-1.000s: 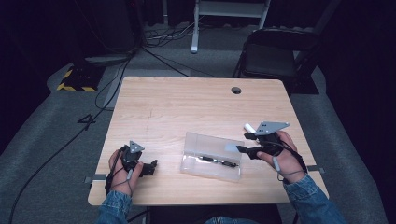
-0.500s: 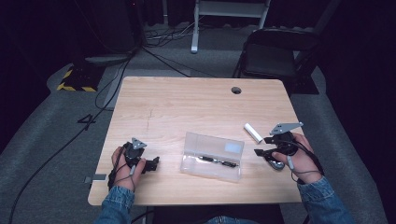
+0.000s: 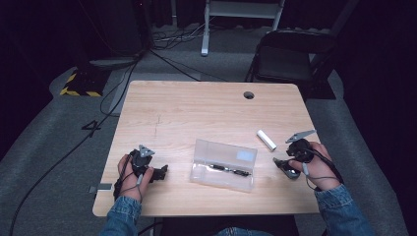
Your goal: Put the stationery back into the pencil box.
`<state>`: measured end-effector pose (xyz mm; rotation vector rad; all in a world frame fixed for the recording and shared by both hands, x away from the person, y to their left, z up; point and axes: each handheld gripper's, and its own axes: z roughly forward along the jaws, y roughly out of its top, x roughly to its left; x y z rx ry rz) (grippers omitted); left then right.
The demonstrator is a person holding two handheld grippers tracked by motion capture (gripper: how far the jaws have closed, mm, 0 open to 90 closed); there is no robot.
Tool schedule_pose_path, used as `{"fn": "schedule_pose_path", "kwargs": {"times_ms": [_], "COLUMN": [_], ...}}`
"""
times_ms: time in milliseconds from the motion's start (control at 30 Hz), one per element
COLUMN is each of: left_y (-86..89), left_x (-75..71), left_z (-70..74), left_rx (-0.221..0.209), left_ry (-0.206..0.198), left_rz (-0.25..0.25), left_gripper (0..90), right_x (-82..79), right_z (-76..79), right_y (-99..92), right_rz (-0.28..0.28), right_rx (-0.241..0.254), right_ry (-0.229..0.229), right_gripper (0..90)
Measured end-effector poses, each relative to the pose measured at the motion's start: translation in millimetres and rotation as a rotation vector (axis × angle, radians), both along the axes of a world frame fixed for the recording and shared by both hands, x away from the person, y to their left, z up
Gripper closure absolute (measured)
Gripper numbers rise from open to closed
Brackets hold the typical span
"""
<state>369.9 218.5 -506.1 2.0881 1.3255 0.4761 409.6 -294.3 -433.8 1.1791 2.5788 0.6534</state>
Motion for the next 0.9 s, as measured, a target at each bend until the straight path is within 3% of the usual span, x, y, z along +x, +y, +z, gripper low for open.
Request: {"fn": "schedule_pose_path", "kwargs": {"times_ms": [267,900], "left_y": [-0.2,-0.1], "left_x": [0.0,0.0], "left_z": [-0.1,-0.1], "left_rx": [-0.002,-0.002], "left_ry": [-0.001,0.000], "left_rz": [0.002,0.001], "left_gripper": [0.0,0.0], "right_x": [5.4,13.0], "right_z": [-12.8,-32.6], "right_y": [-3.4,-9.5], "right_rz": [-0.016,-0.038], "right_rx": [-0.030,-0.083], "right_ry": [0.042,0.090], "right_gripper": [30.2,29.7]}}
